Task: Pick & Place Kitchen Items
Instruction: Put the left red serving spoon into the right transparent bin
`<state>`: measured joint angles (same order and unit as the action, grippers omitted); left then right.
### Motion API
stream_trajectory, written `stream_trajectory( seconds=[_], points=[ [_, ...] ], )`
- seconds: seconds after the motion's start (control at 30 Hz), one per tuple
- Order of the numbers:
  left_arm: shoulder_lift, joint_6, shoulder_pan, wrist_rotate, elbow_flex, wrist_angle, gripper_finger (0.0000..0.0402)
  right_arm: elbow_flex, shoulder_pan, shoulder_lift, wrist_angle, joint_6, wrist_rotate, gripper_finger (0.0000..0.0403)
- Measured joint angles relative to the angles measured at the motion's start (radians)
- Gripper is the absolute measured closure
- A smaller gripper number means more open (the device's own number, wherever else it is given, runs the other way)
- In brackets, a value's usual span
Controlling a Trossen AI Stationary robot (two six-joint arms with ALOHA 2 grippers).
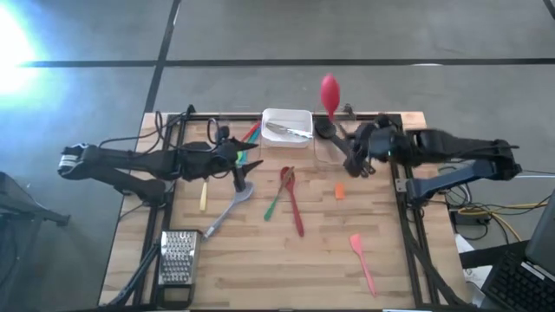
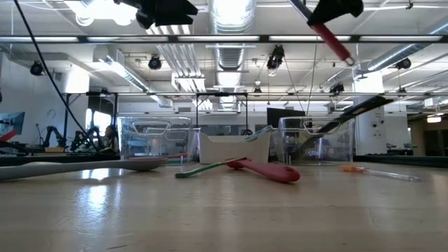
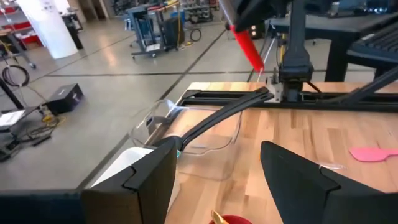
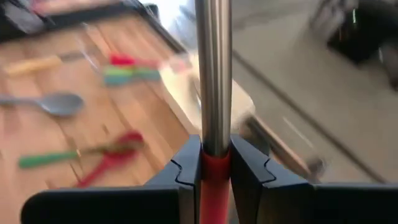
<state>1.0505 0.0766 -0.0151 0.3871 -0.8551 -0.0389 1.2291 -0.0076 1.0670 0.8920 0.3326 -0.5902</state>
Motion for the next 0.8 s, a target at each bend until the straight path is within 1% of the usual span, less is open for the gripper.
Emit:
stream_trajectory(
  seconds=[0.1, 0.23, 0.33, 0.43, 0.5, 0.57, 0.8],
  points=[
    [-0.006, -0.001, 0.0, 0.0, 0.036, -0.063, 0.0164, 0.115, -0.113, 0.053, 0.197, 0.037, 0.107, 0.036],
    [-0.008, -0.001, 0.0, 0.0, 0.059, -0.104, 0.0164, 0.241, -0.246, 0.15, 0.415, 0.06, 0.206, 0.036],
    [-0.008, -0.001, 0.0, 0.0, 0.061, -0.102, 0.0164, 0.313, -0.327, 0.235, 0.563, 0.058, 0.254, 0.036],
    [-0.008, -0.001, 0.0, 0.0, 0.061, -0.102, 0.0164, 0.365, -0.382, 0.318, 0.682, 0.06, 0.267, 0.036],
    [-0.008, -0.001, 0.0, 0.0, 0.061, -0.102, 0.0164, 0.373, -0.407, 0.353, 0.673, 0.051, 0.291, 0.036],
    [-0.008, -0.001, 0.0, 0.0, 0.061, -0.102, 0.0164, 0.374, -0.427, 0.387, 0.673, 0.018, 0.342, 0.036],
    [-0.008, -0.002, 0.0, 0.0, 0.061, -0.081, 0.0164, 0.374, -0.469, 0.503, 0.679, 0.006, 0.346, 0.036]
  ],
)
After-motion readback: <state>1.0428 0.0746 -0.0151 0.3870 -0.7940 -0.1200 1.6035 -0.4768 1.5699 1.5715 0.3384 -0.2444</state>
